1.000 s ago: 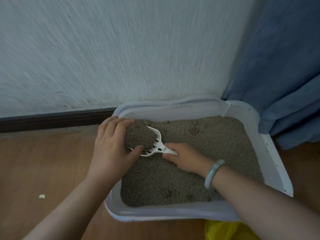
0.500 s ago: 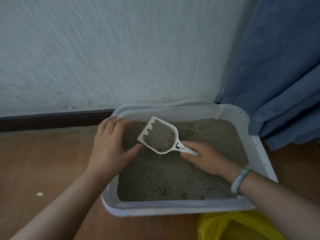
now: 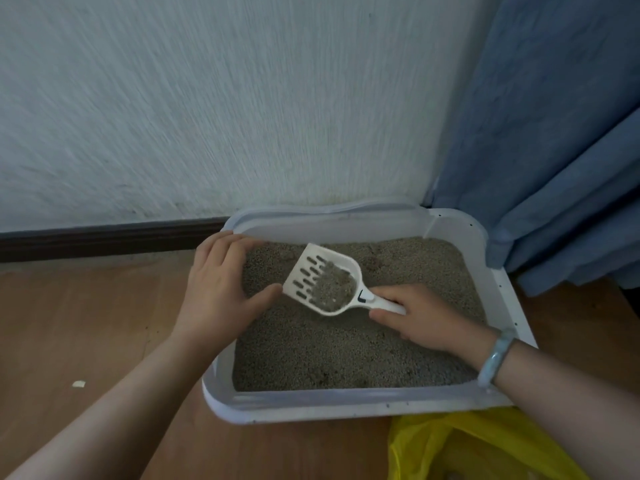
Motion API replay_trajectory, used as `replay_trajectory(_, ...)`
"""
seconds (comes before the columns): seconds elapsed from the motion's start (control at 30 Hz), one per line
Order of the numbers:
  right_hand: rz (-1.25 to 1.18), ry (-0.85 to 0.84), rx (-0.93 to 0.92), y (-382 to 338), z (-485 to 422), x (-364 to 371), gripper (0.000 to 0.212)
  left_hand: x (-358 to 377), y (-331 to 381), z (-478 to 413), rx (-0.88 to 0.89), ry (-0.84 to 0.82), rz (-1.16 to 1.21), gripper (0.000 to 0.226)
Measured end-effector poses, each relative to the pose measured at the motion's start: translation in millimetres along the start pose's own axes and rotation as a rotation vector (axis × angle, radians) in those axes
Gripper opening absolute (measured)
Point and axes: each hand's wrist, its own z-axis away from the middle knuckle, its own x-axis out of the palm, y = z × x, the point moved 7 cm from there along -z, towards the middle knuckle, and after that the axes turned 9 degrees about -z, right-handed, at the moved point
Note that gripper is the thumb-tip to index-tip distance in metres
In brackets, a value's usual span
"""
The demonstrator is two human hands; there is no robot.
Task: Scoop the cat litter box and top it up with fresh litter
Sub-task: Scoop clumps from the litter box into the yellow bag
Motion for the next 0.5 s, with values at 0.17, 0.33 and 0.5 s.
replay_trajectory(0.17, 0.041, -0.003, 0.037, 1, 8, -11, 0.033, 1, 0, 1, 0.0, -0.009, -0.005, 0.076)
replay_trajectory(0.33, 0.043, 0.011, 0.069, -2, 16, -23, 0.032, 0, 0, 2, -0.013, -0.017, 0.0, 0.078)
replay_trajectory(0.5, 0.04, 0.015, 0.104, -2, 22, -28, 0.026, 0, 0, 5, -0.024, -0.032, 0.001, 0.08)
